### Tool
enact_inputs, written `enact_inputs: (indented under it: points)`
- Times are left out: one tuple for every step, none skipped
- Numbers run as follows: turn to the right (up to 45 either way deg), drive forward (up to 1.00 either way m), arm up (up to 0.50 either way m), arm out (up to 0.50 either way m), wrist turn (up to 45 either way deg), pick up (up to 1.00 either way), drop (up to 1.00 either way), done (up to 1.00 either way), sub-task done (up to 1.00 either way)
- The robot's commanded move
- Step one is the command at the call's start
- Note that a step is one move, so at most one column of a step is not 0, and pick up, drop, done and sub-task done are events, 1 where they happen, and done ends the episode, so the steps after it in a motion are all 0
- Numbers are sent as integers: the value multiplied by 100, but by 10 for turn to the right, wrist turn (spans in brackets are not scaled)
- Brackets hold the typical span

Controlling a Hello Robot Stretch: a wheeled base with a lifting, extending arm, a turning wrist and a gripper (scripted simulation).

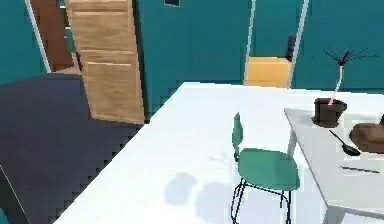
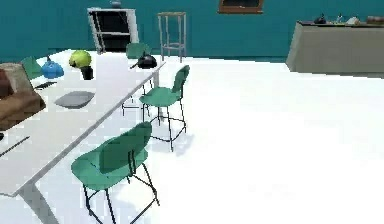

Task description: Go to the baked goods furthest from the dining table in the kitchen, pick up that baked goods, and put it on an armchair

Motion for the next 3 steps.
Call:
enact_inputs:
  points:
    - [0, 25, 0, 0, 0, 0, 0, 0, 0]
    - [450, 0, 0, 0, 0, 0, 0, 0, 0]
    - [450, 0, 0, 0, 0, 0, 0, 0, 0]
